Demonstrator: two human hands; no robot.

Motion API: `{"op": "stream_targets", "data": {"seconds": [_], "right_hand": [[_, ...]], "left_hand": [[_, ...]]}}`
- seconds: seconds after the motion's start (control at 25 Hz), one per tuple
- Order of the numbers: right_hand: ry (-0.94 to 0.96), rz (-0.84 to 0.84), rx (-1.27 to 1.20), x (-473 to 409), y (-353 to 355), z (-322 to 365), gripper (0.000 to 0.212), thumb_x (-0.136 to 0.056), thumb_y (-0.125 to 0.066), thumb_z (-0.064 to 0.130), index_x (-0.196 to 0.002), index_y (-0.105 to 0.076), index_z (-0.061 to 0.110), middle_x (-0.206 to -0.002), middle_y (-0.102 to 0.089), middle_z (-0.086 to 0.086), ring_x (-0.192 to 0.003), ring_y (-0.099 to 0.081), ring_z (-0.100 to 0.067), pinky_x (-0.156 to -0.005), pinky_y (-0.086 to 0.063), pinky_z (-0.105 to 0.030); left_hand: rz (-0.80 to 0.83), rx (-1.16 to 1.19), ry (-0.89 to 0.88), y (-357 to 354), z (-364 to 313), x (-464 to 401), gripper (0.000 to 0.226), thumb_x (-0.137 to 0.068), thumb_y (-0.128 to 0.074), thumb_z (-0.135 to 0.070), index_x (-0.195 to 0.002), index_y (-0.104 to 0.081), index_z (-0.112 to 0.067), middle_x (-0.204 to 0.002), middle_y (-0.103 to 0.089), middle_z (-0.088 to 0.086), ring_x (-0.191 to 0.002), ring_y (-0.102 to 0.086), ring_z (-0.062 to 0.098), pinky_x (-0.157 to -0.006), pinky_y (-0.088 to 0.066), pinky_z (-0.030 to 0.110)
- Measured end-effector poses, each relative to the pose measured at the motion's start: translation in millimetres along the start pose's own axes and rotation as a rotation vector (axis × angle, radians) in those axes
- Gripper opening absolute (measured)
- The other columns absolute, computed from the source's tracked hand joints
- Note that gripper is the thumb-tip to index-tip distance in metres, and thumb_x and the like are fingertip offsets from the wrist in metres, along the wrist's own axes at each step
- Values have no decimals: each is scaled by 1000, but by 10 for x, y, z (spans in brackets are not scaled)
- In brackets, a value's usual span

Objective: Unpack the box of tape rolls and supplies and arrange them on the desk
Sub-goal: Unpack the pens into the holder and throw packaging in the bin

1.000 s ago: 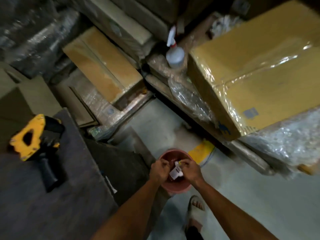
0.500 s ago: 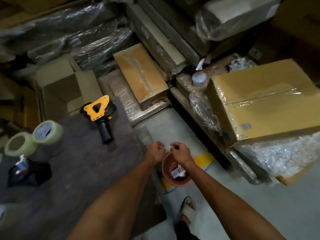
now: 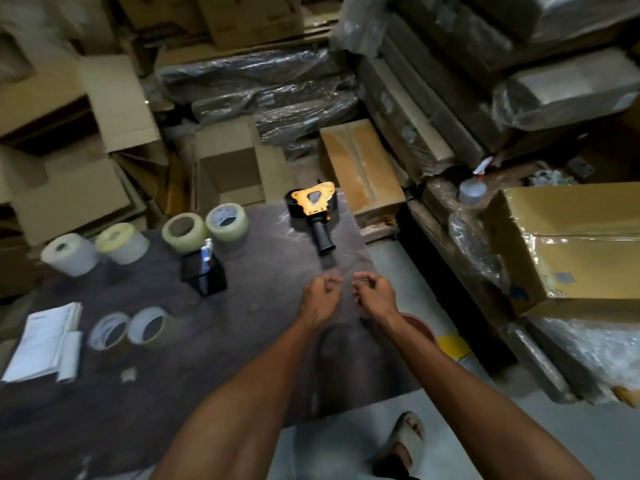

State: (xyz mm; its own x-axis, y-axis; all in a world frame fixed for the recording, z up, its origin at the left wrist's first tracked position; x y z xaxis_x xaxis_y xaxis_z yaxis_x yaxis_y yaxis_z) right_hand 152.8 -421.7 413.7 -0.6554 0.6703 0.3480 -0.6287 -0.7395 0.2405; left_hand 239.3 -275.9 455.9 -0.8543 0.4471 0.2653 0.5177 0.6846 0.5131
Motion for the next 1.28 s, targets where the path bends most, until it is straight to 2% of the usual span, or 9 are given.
{"op": "stream_targets", "data": {"seconds": [0.12,0.32,0.48,0.6,0.76,0.88,1.0,1.08,1.28], "right_hand": [[11,67,-38,405,-652,126,19,-89,-56,1,-97,-67,15,-70,-67,-7,-61,-59,-22,-59,-50,-32],[-19,188,-43,988,-1793,98,21,-90,-52,-3,-94,-66,13,-63,-61,-5,-50,-51,-16,-49,-42,-25],[-16,297,11,1434,-2682,43,21,-89,-51,-3,-94,-66,11,-62,-59,-5,-48,-50,-14,-46,-39,-22],[0,351,42,1698,-3133,80,21,-89,-53,-1,-85,-66,16,-65,-61,-4,-52,-52,-13,-48,-41,-24],[31,391,109,1850,-3574,107,18,-83,-59,3,-82,-65,21,-66,-62,-2,-60,-54,-19,-54,-42,-30],[32,393,160,1752,-3807,46,14,-74,-62,13,-83,-66,23,-66,-64,1,-62,-59,-21,-60,-54,-38],[53,404,202,1740,-3972,126,27,-65,-68,20,-92,-64,23,-76,-69,-1,-72,-67,-24,-73,-60,-50],[55,426,270,1725,-4099,151,42,-69,-78,18,-106,-59,21,-95,-69,-4,-87,-68,-23,-82,-58,-47],[142,404,382,1575,-4292,277,95,-48,-85,42,-130,-39,38,-131,-52,-1,-119,-53,-20,-100,-50,-44]], "left_hand": [[-44,0,21,605,459,318,23,-88,-58,-14,-106,-71,-18,-100,-73,4,-90,-65,19,-79,-50,20],[-130,17,139,1498,1706,775,18,-75,-53,-31,-87,-64,-39,-92,-71,1,-88,-67,24,-82,-56,36],[-215,56,225,2157,2491,1246,20,-79,-55,-22,-88,-67,-35,-91,-73,-4,-83,-68,19,-78,-56,31],[-301,112,259,2562,2908,1498,23,-79,-58,-16,-88,-66,-36,-81,-72,-2,-73,-69,20,-69,-60,38],[-432,167,328,3046,3181,1719,22,-80,-59,-12,-85,-65,-33,-82,-72,1,-81,-68,29,-75,-57,38],[-549,194,329,3359,3212,1773,26,-84,-58,-6,-99,-67,-26,-94,-73,4,-89,-66,27,-82,-53,33],[-555,288,345,3516,3298,1660,41,-82,-65,-5,-121,-59,-18,-100,-68,7,-84,-64,23,-86,-56,37],[-552,315,355,3617,3311,1541,61,-78,-72,-7,-134,-51,-17,-110,-63,7,-88,-63,20,-88,-56,40],[-500,320,377,3726,3567,1102,109,-52,-74,-33,-149,-24,-35,-143,-49,3,-124,-55,23,-103,-50,43]]}}
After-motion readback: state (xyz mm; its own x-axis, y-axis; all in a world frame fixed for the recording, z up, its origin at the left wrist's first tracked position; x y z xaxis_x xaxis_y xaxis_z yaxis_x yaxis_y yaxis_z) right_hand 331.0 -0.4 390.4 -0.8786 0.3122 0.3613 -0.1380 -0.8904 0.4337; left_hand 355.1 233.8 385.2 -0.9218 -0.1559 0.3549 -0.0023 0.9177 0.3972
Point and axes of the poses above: each hand's wrist, its own x-axis away from the middle knuckle, its own y-axis out of the back of the hand, z = x × y, the point moved 10 cm from there along -x, towards the middle knuckle
